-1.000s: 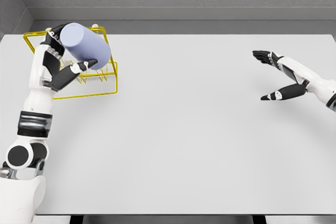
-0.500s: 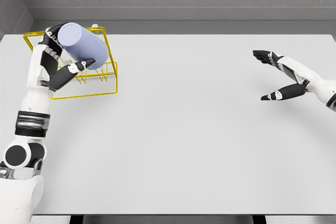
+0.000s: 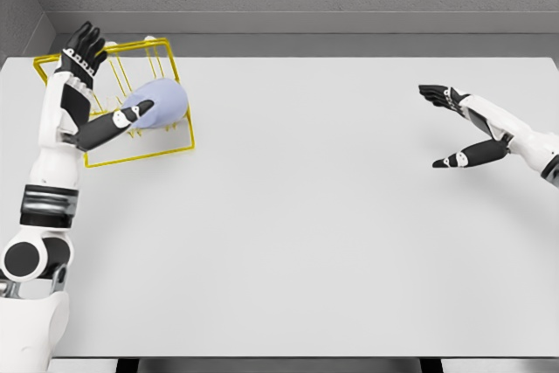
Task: Place the cup on the cup holder with both arms
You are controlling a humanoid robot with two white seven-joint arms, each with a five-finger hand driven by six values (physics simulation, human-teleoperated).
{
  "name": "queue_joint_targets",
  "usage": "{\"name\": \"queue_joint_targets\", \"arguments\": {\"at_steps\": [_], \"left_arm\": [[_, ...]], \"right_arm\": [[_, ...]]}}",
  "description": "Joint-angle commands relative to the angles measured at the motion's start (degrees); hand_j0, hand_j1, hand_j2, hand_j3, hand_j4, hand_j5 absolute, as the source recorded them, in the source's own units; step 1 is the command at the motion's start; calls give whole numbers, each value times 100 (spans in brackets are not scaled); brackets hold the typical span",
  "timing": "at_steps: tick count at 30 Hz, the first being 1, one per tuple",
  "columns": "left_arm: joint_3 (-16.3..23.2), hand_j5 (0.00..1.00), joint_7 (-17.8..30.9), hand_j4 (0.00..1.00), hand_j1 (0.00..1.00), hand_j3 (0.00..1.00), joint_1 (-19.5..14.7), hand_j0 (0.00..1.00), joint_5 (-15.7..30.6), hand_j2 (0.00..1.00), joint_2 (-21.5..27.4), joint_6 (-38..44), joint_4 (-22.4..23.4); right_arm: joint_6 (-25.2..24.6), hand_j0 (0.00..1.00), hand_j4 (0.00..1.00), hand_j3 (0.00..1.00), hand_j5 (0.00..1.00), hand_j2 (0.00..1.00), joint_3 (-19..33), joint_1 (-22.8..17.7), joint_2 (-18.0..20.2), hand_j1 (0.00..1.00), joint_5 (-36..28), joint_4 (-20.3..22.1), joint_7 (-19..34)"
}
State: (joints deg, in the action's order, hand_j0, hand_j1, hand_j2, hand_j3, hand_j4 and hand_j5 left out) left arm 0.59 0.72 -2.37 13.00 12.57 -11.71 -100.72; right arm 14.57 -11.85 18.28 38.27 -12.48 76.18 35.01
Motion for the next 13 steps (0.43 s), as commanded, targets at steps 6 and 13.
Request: {"name": "queue_joint_targets", "arguments": {"at_steps": [6,13], "left_arm": [[-218,100,8,100,100,100,123,100,36,100,-8,-604,-27],[-569,100,7,100,100,100,431,100,36,100,79,-1220,-27]], "right_arm": [[-6,100,100,100,100,100,-54,9,-13,100,62,2,-1],[-6,100,100,100,100,100,-63,18,-4,100,53,-33,-1]]}}
